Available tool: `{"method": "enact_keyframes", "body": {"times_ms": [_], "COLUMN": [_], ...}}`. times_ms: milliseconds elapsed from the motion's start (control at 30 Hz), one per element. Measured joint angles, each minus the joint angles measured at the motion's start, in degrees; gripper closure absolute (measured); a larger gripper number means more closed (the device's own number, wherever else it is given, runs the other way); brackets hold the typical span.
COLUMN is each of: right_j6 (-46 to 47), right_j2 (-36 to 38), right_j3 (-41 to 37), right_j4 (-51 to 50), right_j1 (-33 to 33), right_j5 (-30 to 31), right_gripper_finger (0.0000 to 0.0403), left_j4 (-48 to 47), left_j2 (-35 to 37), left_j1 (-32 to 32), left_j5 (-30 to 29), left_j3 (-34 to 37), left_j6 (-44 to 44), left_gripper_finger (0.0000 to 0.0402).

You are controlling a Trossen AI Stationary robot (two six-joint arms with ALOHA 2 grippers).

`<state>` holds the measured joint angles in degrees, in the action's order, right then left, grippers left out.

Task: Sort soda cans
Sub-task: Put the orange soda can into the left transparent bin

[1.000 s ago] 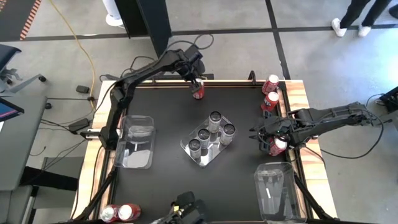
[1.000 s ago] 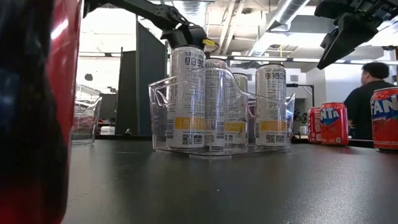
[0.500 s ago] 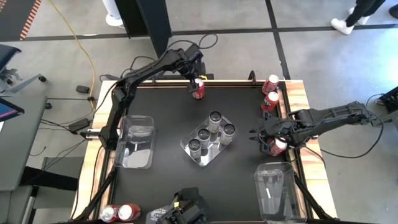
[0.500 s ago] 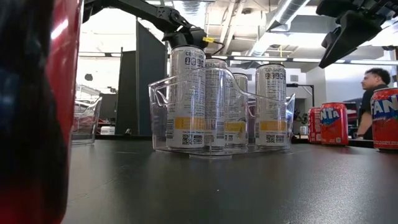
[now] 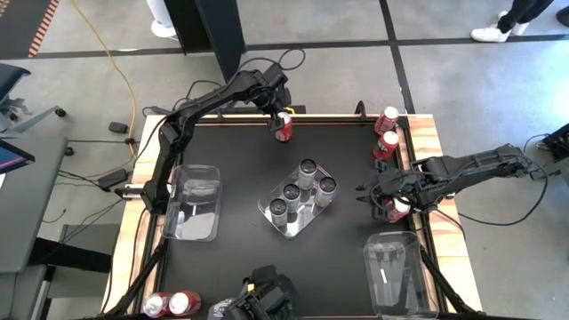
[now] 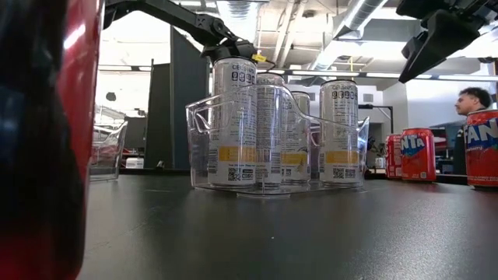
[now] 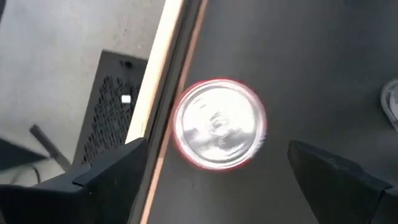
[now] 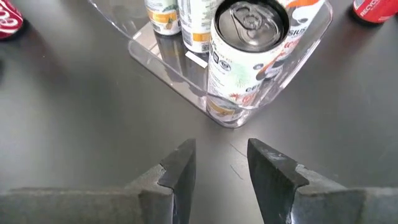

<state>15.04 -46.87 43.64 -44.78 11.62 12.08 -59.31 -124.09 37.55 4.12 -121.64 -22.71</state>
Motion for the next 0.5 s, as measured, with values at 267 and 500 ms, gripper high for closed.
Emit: {"method": "enact_keyframes", "body": {"times_ms": [267,500], "right_j6": [0.24,0.07], "right_j2": [-0.51,-1.37], "right_j3": [0.02,0.02], "right_j4": [0.77,0.89], "right_j1": [0.05,0.0], "right_j5": [0.0,0.0], "right_gripper_finger": [0.0242,0.0242], "left_j4": [3.69,4.22], "left_j2": [-2.6,-2.62], "left_j1": [0.35,0.48], "left_j5": [0.38,2.45], "left_j3": [0.02,0.02], "left_j6": [5.37,7.39], "left_gripper_finger": [0.0018,0.0018]}}
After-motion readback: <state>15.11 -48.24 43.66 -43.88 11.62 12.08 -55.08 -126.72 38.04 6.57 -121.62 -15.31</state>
